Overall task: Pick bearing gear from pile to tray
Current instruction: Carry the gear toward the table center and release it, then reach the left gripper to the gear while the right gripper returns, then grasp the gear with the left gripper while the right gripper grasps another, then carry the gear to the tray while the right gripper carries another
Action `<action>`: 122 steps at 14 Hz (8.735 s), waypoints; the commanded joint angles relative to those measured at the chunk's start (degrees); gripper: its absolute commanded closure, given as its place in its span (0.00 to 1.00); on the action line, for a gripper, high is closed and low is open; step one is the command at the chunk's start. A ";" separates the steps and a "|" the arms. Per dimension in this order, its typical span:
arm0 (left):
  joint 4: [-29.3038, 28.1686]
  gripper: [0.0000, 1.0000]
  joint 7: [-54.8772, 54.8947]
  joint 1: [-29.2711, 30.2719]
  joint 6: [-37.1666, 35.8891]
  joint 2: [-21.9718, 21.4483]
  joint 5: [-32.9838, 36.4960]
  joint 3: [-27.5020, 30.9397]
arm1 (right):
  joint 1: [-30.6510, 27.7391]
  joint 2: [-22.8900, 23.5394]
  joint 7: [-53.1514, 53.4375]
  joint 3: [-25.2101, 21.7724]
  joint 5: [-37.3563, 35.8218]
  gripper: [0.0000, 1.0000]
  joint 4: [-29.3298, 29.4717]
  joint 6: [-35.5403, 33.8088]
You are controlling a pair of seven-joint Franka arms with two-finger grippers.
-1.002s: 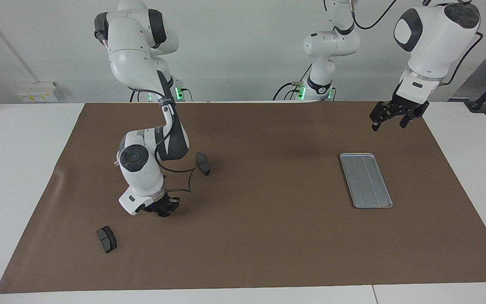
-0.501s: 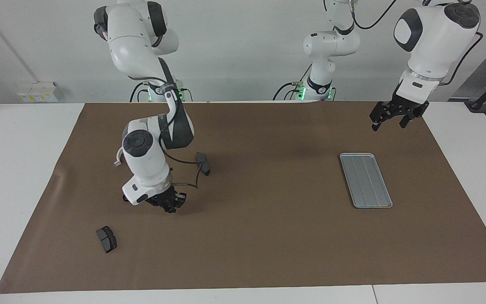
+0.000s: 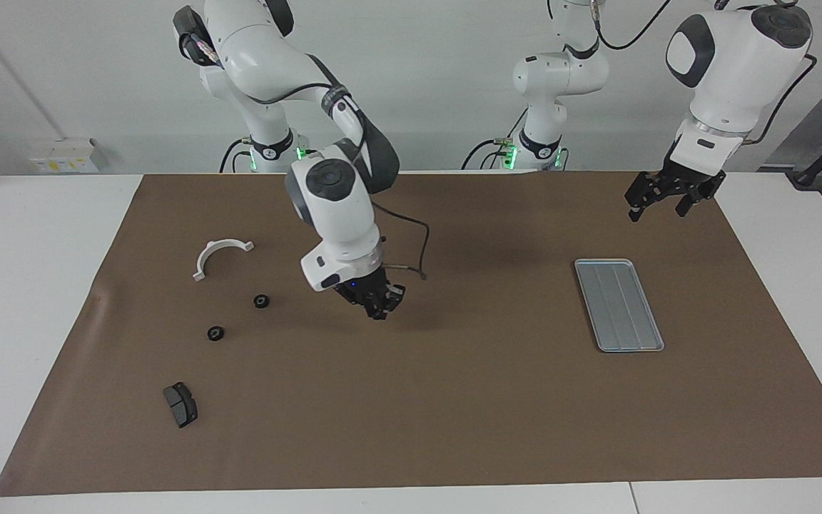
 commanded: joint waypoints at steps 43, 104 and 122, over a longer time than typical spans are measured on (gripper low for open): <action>16.89 0.00 -31.78 -27.89 9.19 27.32 -1.60 -0.11 | -6.52 -11.39 -71.93 -29.43 15.37 0.00 -27.92 14.60; 10.05 1.00 -26.78 -25.38 19.48 28.59 1.30 0.24 | -2.30 -13.85 -42.35 -20.84 15.74 1.00 -13.68 -3.06; -14.93 0.23 -0.49 1.20 31.78 16.70 0.94 0.24 | 2.53 10.59 19.90 5.55 -21.44 0.96 2.67 10.39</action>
